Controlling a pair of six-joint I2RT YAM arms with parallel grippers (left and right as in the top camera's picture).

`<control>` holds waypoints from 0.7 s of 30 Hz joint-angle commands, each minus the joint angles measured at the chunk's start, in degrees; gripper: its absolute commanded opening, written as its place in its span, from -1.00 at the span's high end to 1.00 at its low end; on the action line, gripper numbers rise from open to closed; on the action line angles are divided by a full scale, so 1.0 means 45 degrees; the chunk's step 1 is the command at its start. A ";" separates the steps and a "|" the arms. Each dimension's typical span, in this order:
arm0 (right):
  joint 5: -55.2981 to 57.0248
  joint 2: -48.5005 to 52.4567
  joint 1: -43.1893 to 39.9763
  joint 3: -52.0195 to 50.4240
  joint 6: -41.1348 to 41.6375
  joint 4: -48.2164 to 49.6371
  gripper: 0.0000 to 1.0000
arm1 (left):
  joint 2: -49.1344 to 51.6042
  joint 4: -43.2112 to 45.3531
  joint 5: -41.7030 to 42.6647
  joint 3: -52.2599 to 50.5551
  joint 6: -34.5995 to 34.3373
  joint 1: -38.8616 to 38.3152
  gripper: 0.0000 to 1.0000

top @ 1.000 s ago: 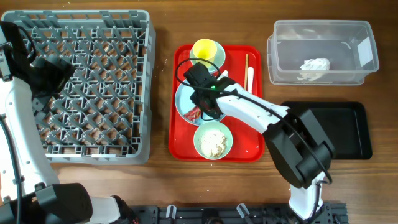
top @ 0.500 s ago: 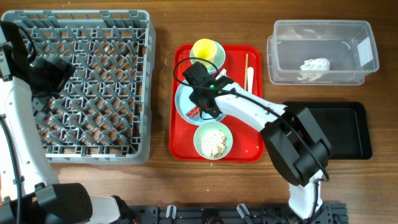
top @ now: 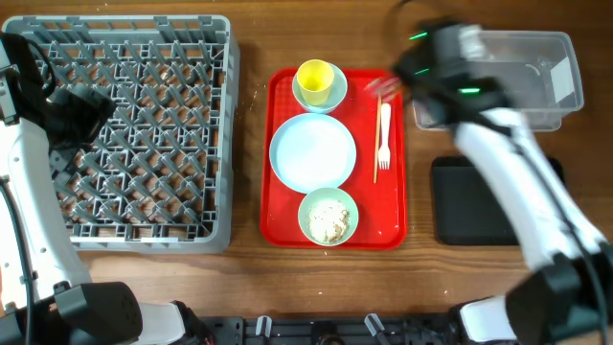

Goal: Sort waste into correct bins and load items into the dishwasher rack
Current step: 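Move the wrapper into the clear bin and open the gripper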

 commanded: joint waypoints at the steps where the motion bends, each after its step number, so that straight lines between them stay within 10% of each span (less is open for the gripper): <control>1: 0.0845 0.0413 -0.2191 -0.0092 -0.0408 0.0175 0.92 | -0.0092 -0.0010 0.0049 0.0058 -0.0117 0.0034 -1.00; 5: 0.0204 0.1734 -0.3657 -0.0092 -0.1778 0.1729 0.89 | -0.0092 -0.0010 0.0049 0.0058 -0.0117 0.0034 -1.00; 8: -0.1156 0.2579 -0.3988 -0.0092 -0.3104 0.2739 -0.64 | -0.0092 -0.0010 0.0049 0.0058 -0.0117 0.0034 -1.00; 10: -0.1268 0.2652 -0.4129 -0.0083 -0.3245 0.2759 -0.96 | -0.0092 -0.0010 0.0049 0.0058 -0.0117 0.0034 -1.00; 17: -0.5731 0.1491 -0.3900 0.2113 -0.7427 -0.0826 -0.98 | -0.0092 -0.0010 0.0049 0.0058 -0.0117 0.0034 -1.00; 21: -0.6144 0.0544 -0.2234 0.2341 -0.8539 -0.3789 -0.02 | -0.0092 -0.0010 0.0049 0.0058 -0.0117 0.0034 -1.00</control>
